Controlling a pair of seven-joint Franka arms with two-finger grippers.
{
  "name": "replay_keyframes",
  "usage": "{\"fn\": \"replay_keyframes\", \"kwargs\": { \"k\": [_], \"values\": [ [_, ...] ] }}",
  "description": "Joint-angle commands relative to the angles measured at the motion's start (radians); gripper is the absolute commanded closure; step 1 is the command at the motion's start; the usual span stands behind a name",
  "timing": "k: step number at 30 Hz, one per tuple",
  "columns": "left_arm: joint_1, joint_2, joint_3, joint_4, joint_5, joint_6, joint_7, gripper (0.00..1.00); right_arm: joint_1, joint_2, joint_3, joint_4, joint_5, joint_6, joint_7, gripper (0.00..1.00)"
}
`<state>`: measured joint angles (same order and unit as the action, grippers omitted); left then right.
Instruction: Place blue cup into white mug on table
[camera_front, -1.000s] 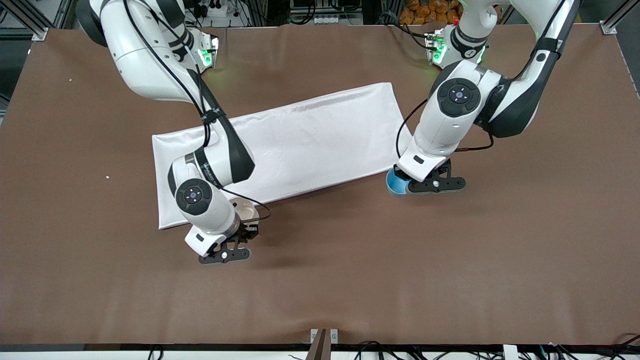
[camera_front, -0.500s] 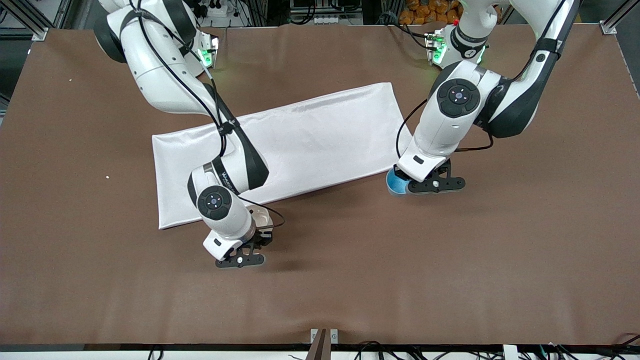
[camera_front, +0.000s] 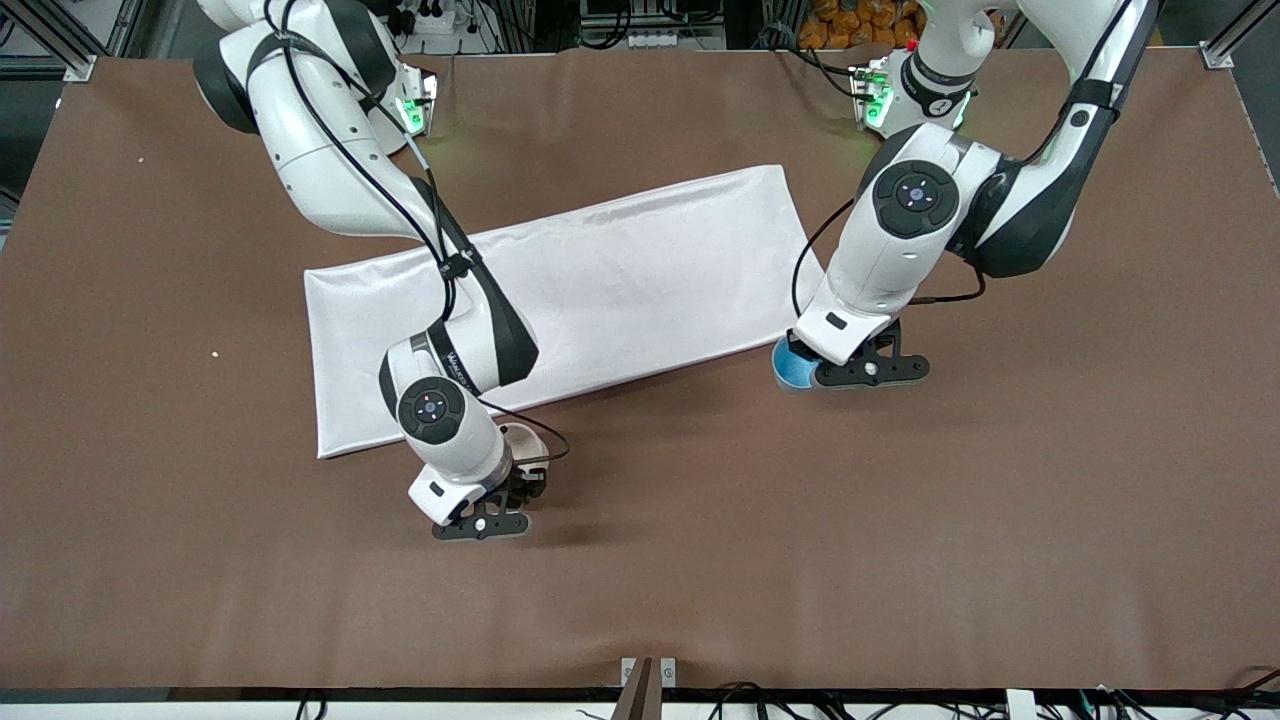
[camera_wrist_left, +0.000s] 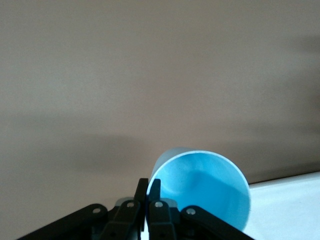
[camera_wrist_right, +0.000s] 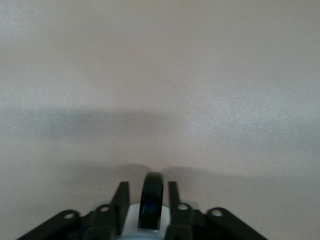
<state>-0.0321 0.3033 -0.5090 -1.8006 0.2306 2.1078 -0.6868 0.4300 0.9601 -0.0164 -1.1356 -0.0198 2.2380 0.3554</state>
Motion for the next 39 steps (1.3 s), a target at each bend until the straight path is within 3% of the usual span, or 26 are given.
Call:
{"fn": "replay_keyframes", "kwargs": {
  "k": [1,10,17,26,33,39],
  "values": [
    [0.009,-0.007,-0.003,0.003,-0.031,-0.012,0.036,1.0,-0.002,0.009,0.004,0.037,-0.019,-0.008,0.014,0.0],
    [0.006,-0.006,-0.005,0.018,-0.034,-0.012,0.024,1.0,-0.016,-0.053,0.001,0.036,-0.019,-0.079,0.008,0.0],
    [-0.023,0.016,-0.008,0.089,-0.091,-0.012,0.001,1.0,-0.115,-0.118,0.007,0.034,-0.002,-0.187,-0.117,0.0],
    [-0.136,0.095,-0.006,0.194,-0.094,-0.002,-0.126,1.0,-0.229,-0.215,0.006,0.03,-0.006,-0.383,-0.294,0.0],
    [-0.261,0.223,0.001,0.352,-0.083,0.063,-0.272,1.0,-0.324,-0.282,0.007,0.02,-0.005,-0.485,-0.323,0.0],
    [-0.334,0.28,0.046,0.386,-0.082,0.184,-0.333,1.0,-0.332,-0.4,0.0,-0.101,-0.012,-0.482,-0.323,0.0]
  ]
}}
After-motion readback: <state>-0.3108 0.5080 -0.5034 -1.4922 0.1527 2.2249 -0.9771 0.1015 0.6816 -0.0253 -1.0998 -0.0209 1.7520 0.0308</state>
